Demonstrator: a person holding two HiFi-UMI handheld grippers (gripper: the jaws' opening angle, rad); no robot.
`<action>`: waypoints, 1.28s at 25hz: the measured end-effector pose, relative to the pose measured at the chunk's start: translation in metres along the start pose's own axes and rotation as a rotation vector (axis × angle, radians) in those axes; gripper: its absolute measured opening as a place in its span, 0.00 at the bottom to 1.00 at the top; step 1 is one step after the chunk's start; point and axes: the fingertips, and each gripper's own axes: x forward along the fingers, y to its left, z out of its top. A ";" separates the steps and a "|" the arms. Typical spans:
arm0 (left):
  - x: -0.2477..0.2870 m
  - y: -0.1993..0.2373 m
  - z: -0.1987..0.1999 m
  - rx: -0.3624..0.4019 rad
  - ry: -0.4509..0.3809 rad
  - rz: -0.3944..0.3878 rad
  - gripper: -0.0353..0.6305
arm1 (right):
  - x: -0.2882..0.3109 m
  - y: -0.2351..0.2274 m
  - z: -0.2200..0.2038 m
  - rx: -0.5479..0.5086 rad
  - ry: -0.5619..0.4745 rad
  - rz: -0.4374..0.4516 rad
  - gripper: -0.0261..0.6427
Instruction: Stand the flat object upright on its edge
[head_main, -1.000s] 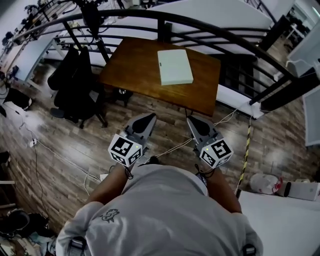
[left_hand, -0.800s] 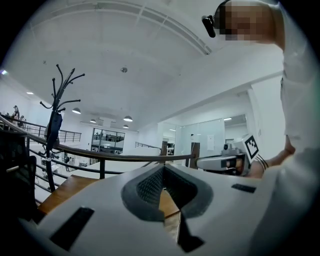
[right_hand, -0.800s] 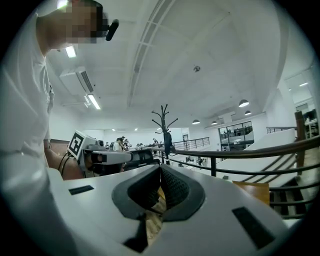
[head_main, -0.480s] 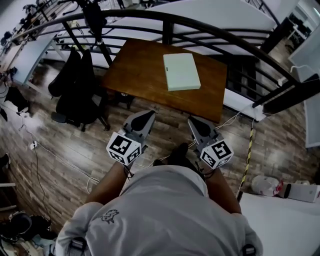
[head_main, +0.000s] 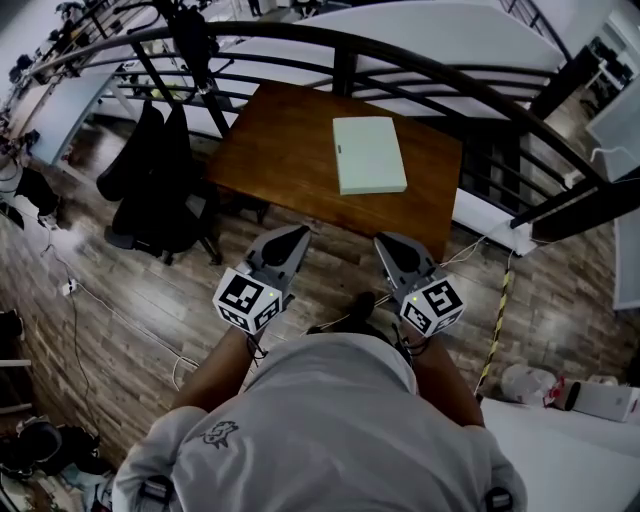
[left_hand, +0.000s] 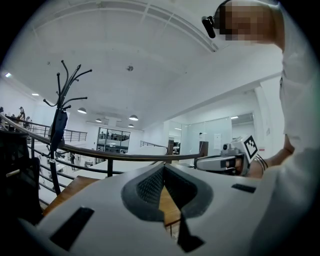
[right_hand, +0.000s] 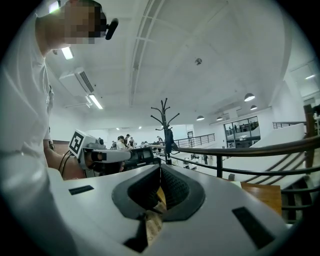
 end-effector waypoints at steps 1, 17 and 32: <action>0.006 0.000 0.000 0.002 0.003 -0.005 0.07 | 0.001 -0.005 0.000 0.002 0.002 0.001 0.09; 0.132 0.014 -0.008 -0.038 0.027 0.005 0.07 | 0.007 -0.135 -0.005 0.031 0.022 0.009 0.09; 0.237 0.003 0.002 -0.033 0.034 0.030 0.07 | -0.005 -0.234 0.019 0.029 -0.011 0.042 0.09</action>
